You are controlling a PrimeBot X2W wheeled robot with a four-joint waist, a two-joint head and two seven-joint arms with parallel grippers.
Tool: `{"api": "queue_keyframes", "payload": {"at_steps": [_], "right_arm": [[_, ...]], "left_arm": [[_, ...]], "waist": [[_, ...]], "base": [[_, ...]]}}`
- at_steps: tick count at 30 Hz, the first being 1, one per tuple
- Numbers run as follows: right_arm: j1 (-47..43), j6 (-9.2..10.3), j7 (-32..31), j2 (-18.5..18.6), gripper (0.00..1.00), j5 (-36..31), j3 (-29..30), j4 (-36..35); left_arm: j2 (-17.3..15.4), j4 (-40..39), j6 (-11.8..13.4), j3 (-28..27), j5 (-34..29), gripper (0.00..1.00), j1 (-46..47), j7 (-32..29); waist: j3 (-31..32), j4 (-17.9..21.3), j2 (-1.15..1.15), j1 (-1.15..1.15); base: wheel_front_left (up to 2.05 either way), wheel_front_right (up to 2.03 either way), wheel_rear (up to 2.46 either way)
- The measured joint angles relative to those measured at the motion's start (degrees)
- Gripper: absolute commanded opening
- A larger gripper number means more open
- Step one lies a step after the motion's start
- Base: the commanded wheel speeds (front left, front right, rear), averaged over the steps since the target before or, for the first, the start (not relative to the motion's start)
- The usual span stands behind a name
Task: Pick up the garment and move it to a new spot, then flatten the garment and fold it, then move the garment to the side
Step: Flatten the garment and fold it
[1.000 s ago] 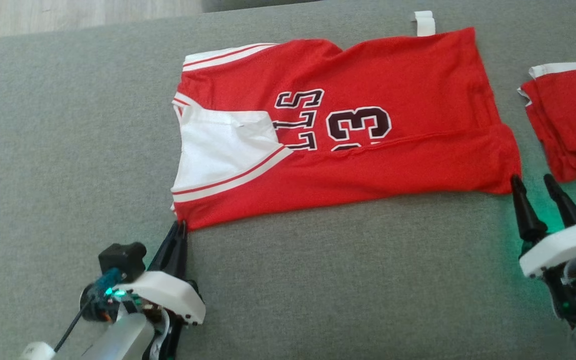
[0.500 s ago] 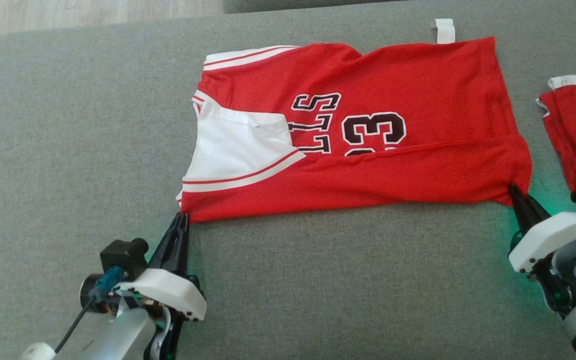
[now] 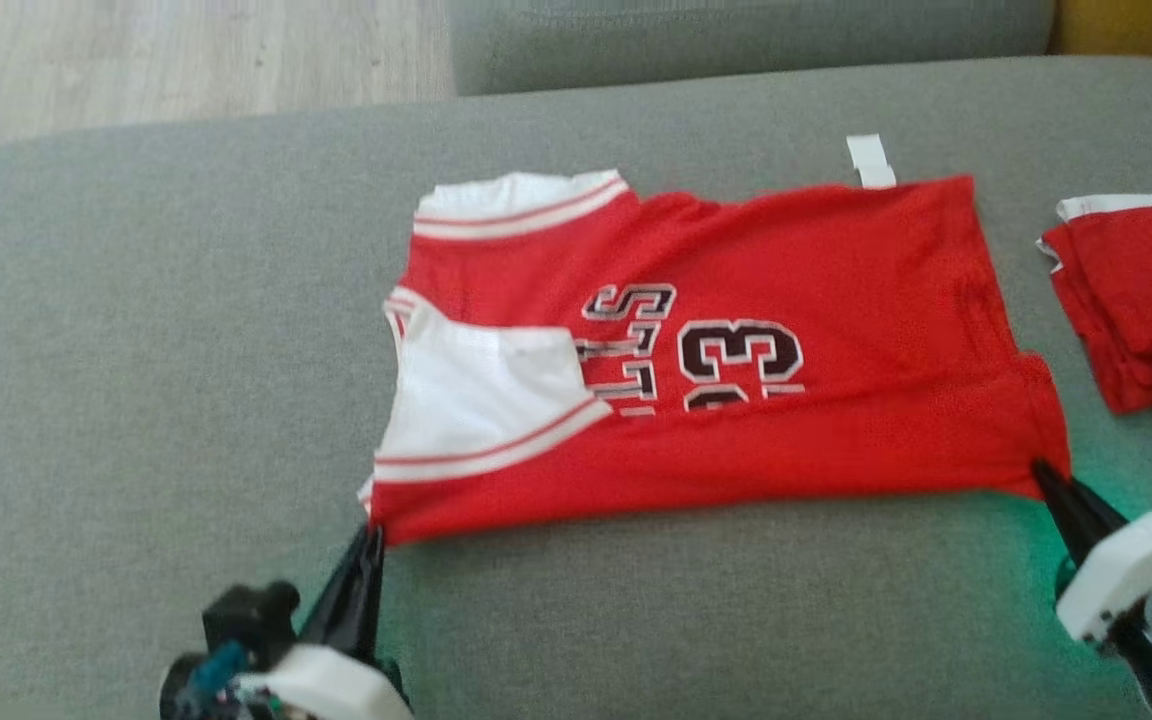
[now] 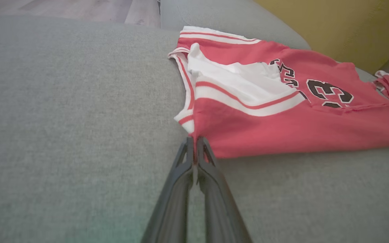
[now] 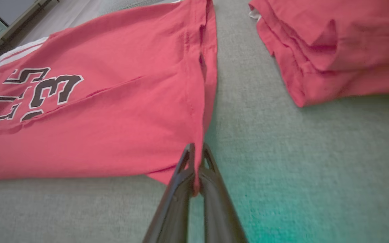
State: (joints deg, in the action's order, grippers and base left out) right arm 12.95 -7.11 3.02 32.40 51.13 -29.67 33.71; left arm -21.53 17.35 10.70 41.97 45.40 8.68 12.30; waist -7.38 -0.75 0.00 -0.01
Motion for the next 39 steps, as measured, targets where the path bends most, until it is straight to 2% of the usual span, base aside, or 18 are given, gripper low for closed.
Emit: {"api": "queue_keyframes", "payload": {"at_steps": [11, 39], "right_arm": [[-9.12, 0.00, 1.72, 2.55, 0.00, 2.59, -0.68, -1.75], [-19.61, 0.00, -3.01, 1.38, 0.00, -0.27, 7.36, -5.53]], "left_arm": [[-3.20, -9.66, 3.96, 2.20, 1.31, 0.00, -10.28, -2.75], [-6.91, -16.93, 6.98, 5.63, 3.53, 0.00, -16.25, -10.31]], "waist": [[3.75, -1.12, 0.00, 0.00], [6.09, -1.11, 0.00, 0.00]], "base": [[0.00, 0.00, 0.00], [0.00, 0.00, 0.00]]}}
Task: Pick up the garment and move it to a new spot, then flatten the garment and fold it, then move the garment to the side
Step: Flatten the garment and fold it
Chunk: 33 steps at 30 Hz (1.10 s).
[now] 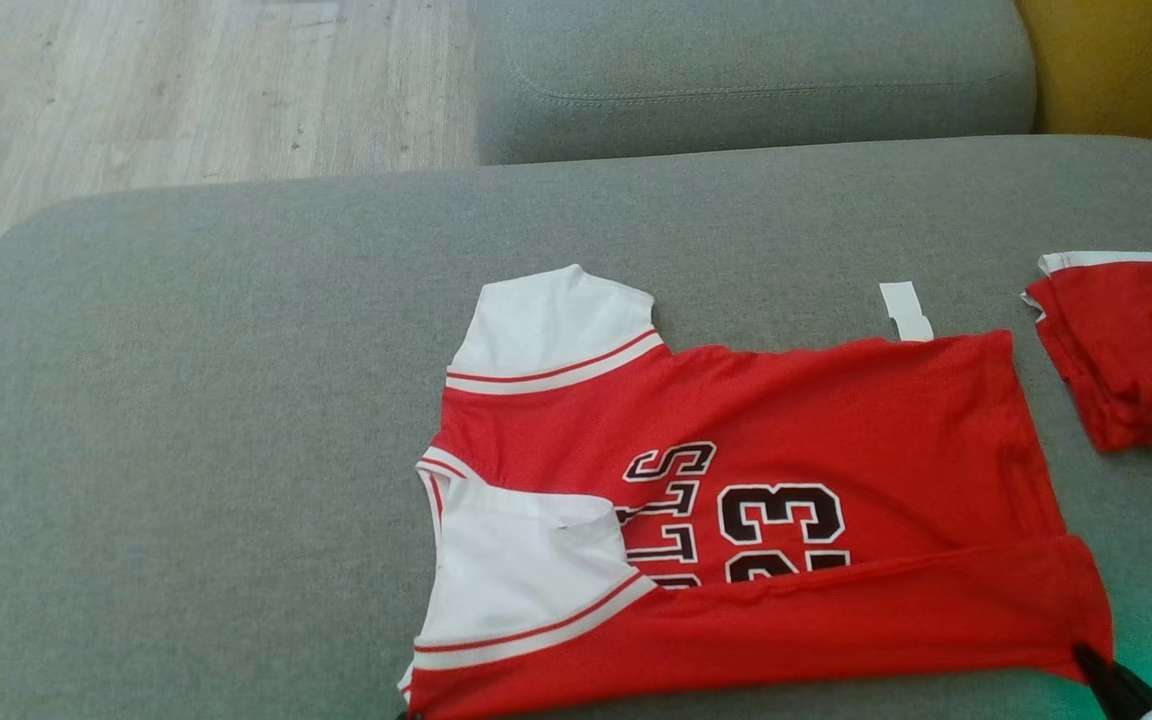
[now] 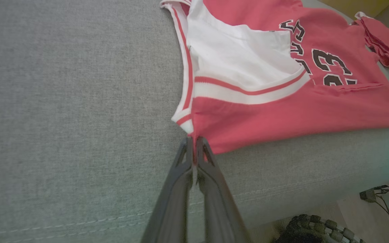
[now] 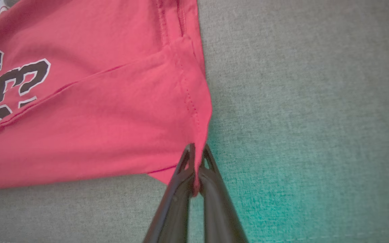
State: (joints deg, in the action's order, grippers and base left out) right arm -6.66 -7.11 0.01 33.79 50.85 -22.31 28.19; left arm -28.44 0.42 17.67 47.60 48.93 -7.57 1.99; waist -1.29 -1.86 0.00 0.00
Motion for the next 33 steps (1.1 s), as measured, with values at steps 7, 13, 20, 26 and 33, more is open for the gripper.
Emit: {"api": "queue_keyframes", "payload": {"at_steps": [7, 13, 20, 26, 33], "right_arm": [[-1.28, 0.00, -1.03, -0.98, 1.00, -2.22, 3.03, -1.59], [-1.28, 0.00, -1.00, -1.16, 1.00, -4.48, 5.54, -6.64], [-0.90, 0.01, -2.41, -1.83, 1.00, -7.22, 6.86, -12.91], [2.16, 0.01, -3.56, -2.45, 1.00, -8.10, 6.99, -17.35], [5.36, 0.00, -3.63, -2.48, 1.00, -8.57, 7.00, -19.20]], "left_arm": [[-0.19, 0.14, 0.07, 0.60, -0.74, 0.80, 0.16, -0.51], [-1.43, -2.52, 1.29, 0.77, -2.63, 1.00, 3.84, -4.20], [-6.77, -6.48, -1.25, -3.45, -4.52, 1.00, 20.06, -10.80], [-7.90, -1.27, -9.26, -5.52, -1.83, 1.00, 38.22, -20.87], [-6.75, 10.45, -15.12, -5.67, 1.43, 1.00, 54.26, -33.27]], "waist": [[-0.17, -0.10, 0.00, 0.00], [-0.51, 1.46, 0.00, 0.00], [-3.01, 4.82, 0.00, 0.00], [-8.29, 8.48, 0.00, 0.01], [-14.81, 11.25, 0.00, 0.02]], "base": [[0.00, 0.00, 0.00], [0.00, 0.00, 0.00], [0.00, 0.00, 0.00], [0.00, 0.00, 0.00], [0.00, 0.00, 0.00]]}}
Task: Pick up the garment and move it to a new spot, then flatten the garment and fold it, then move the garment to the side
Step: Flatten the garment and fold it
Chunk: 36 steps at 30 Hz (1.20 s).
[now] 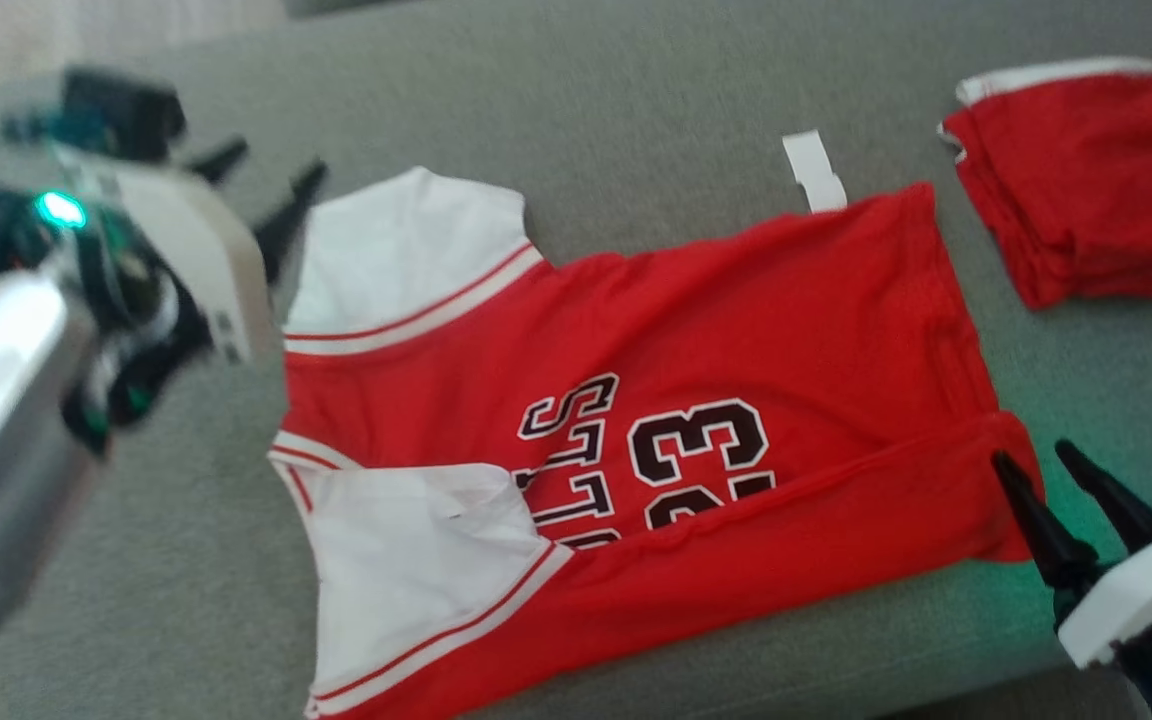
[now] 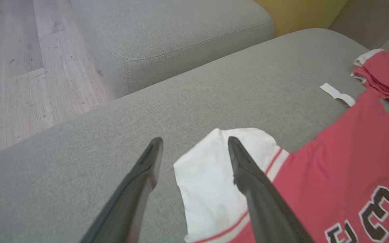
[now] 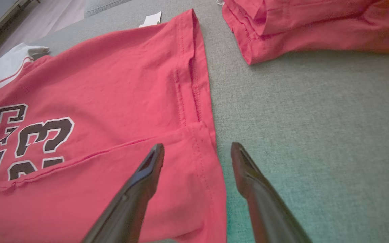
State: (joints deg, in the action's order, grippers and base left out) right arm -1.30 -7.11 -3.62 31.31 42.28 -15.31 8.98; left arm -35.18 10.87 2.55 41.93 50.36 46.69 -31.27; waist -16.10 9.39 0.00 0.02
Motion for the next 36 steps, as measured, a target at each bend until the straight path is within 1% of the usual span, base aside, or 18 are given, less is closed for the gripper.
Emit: {"api": "queue_keyframes", "payload": {"at_steps": [2, 4, 5, 6, 10, 15, 18, 24, 31, 36], "right_arm": [[1.04, 0.01, 0.03, -0.01, 1.00, 0.01, -0.18, -0.21], [2.14, 0.01, 0.16, -0.03, 1.00, 0.01, -0.18, -0.25], [2.14, 0.01, 0.16, -0.03, 1.00, 0.01, -0.18, -0.25], [2.55, 0.01, 0.19, -0.03, 1.00, 0.01, -0.18, -0.23], [3.68, 0.01, 0.90, -0.05, 1.00, 0.01, -0.67, -0.02], [5.83, 0.01, 1.46, -0.23, 1.00, 0.01, -1.91, 0.40], [6.76, 0.01, 1.68, -0.24, 1.00, 0.20, -2.47, 0.84], [6.75, 0.01, 2.66, -0.24, 1.00, 0.57, -2.57, 2.03], [6.72, 0.01, 2.68, -0.25, 1.00, 0.56, -2.24, 2.08], [6.59, 0.01, 2.66, -0.56, 1.00, 0.54, -1.37, 2.00]], "left_arm": [[0.73, 3.45, -0.76, 0.00, 0.48, 1.00, 3.50, -2.48], [1.54, 7.02, -2.20, 0.36, 0.58, 1.00, 6.66, -4.75], [1.54, 7.02, -2.20, 0.36, 0.58, 1.00, 6.66, -4.75], [2.02, 8.77, -3.07, 0.71, 0.58, 1.00, 8.04, -5.97], [3.87, 14.81, -4.16, 2.08, 0.41, 1.00, 11.80, -8.93], [4.00, 21.00, -5.11, 4.33, -1.98, 1.00, 14.29, -11.04], [4.15, 22.90, -6.09, 5.46, -2.64, 1.00, 14.29, -11.59], [5.77, 23.47, -7.68, 6.17, -1.32, 1.00, 14.14, -12.02], [5.27, 20.05, -8.62, 8.25, -0.83, 1.00, 13.15, -13.85], [4.81, 15.97, -8.70, 8.89, -0.85, 1.00, 11.53, -13.43]], "waist": [[-1.61, 0.65, 0.00, 0.00], [-3.10, 1.22, 0.00, 0.00], [-3.10, 1.22, 0.00, 0.00], [-3.79, 1.43, 0.00, 0.00], [-6.11, 1.86, 0.00, -0.01], [-7.97, 2.55, 0.00, -0.01], [-8.46, 2.95, 0.00, -0.02], [-8.38, 2.86, 0.00, -0.02], [-7.83, 2.44, 0.00, -0.02], [-7.77, 1.86, 0.00, -0.02]], "base": [[0.00, 0.00, 0.00], [0.00, 0.00, 0.00], [0.00, 0.00, 0.00], [0.00, 0.00, 0.00], [0.00, 0.00, 0.00], [0.00, 0.00, 0.00], [0.00, 0.00, 0.00], [0.00, 0.00, 0.00], [0.00, 0.00, 0.00], [0.00, 0.00, 0.00]]}}
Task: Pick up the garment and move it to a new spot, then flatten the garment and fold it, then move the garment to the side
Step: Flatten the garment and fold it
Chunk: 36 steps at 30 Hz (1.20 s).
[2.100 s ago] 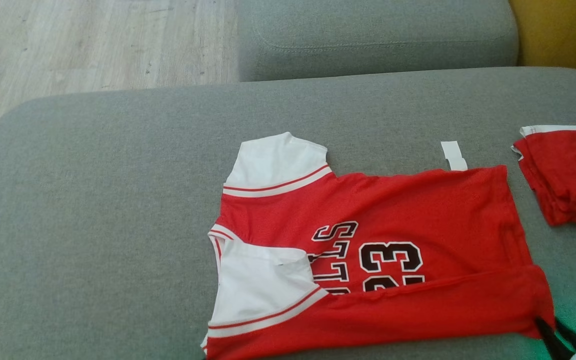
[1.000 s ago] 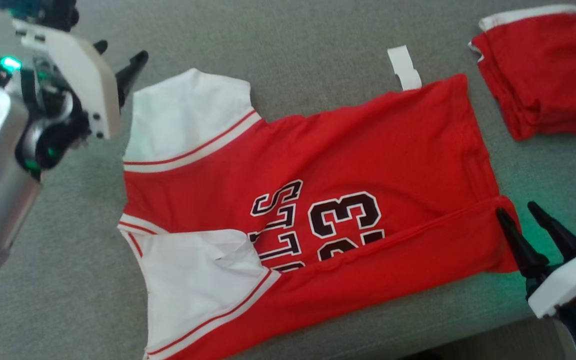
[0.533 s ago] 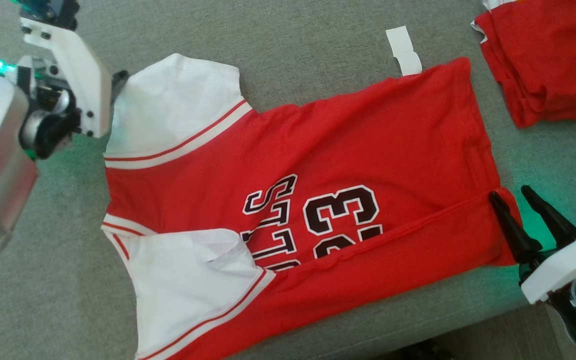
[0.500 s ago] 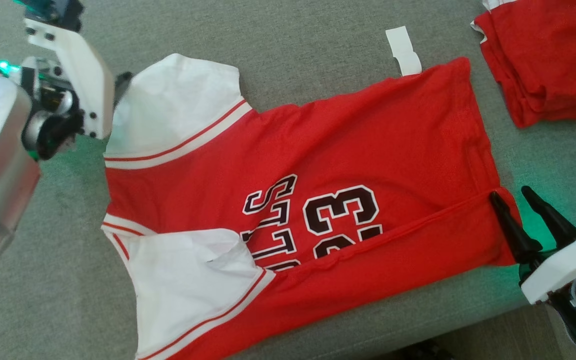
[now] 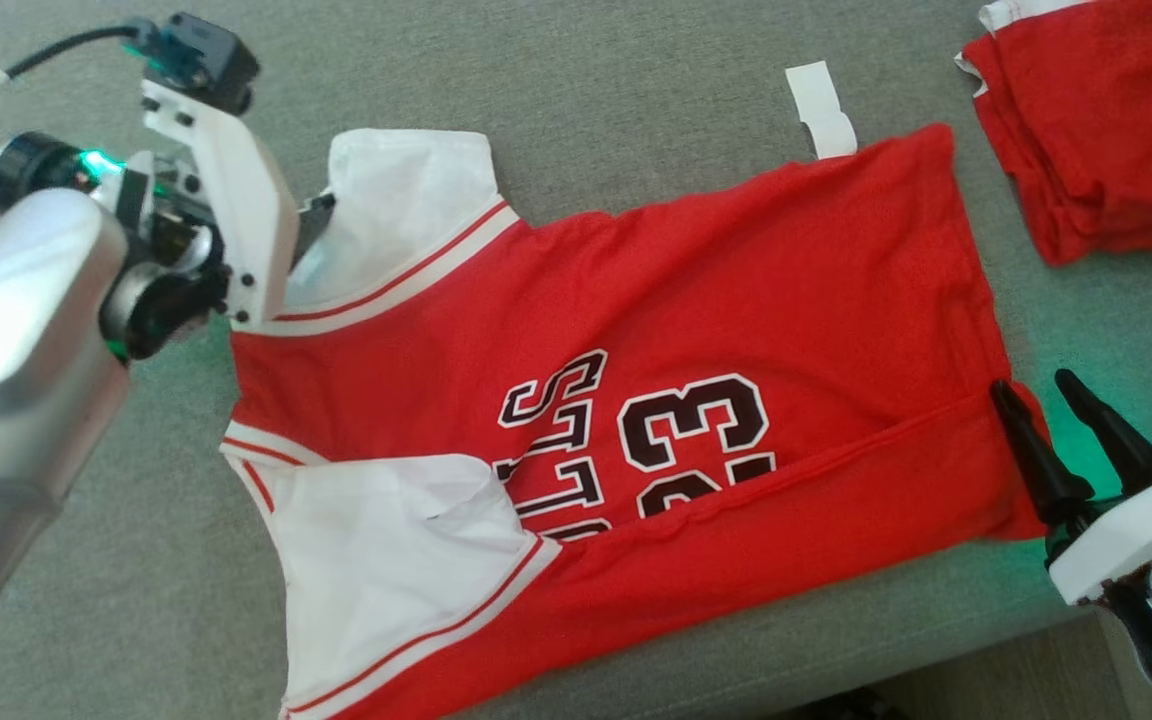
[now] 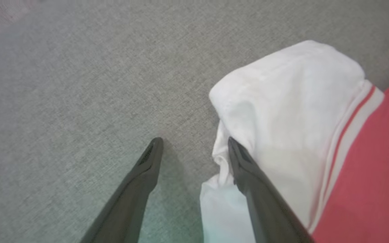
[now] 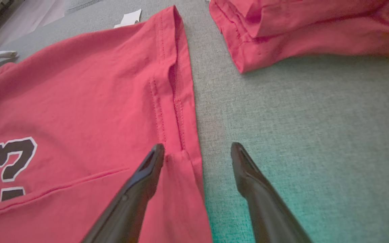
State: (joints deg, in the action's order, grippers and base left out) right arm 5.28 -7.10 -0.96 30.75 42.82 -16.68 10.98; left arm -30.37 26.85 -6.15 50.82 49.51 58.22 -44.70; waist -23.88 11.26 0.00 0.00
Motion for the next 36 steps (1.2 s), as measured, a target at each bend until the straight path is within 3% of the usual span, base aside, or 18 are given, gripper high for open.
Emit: {"api": "queue_keyframes", "payload": {"at_steps": [10, 14, 17, 22, 36], "right_arm": [[-0.12, 0.00, -0.64, -0.73, 1.00, -0.55, 0.58, -0.33], [-0.62, 0.00, -0.87, -0.91, 1.00, -0.56, 1.30, -0.40], [-1.58, 0.00, -1.15, -1.19, 1.00, -1.04, 1.51, -0.78], [-1.85, 0.00, -1.54, -1.41, 1.00, -1.18, 1.51, -1.41], [-1.88, 0.00, -1.91, -1.55, 1.00, -1.49, 1.47, -1.69]], "left_arm": [[-1.21, -9.88, -0.21, 0.92, 2.93, 1.00, -1.23, -1.59], [-1.22, -18.17, -0.31, 0.73, 8.84, 1.00, -5.10, -3.80], [-1.96, -24.02, 1.34, 0.57, 10.93, 1.00, -6.56, -5.77], [-5.50, -28.08, 3.82, -1.04, 7.95, 1.00, -6.28, -5.04], [-6.97, -30.99, 2.53, 4.50, 0.05, 1.00, -7.79, -2.63]], "waist": [[0.72, -0.58, 0.00, 0.00], [1.52, -0.95, 0.00, 0.00], [1.98, -1.38, 0.00, 0.00], [1.95, -1.88, 0.00, 0.00], [1.95, -1.56, 0.00, 0.00]], "base": [[0.00, 0.00, 0.00], [0.00, 0.00, 0.00], [0.00, 0.00, 0.00], [0.00, 0.00, 0.00], [0.00, 0.00, 0.00]]}}
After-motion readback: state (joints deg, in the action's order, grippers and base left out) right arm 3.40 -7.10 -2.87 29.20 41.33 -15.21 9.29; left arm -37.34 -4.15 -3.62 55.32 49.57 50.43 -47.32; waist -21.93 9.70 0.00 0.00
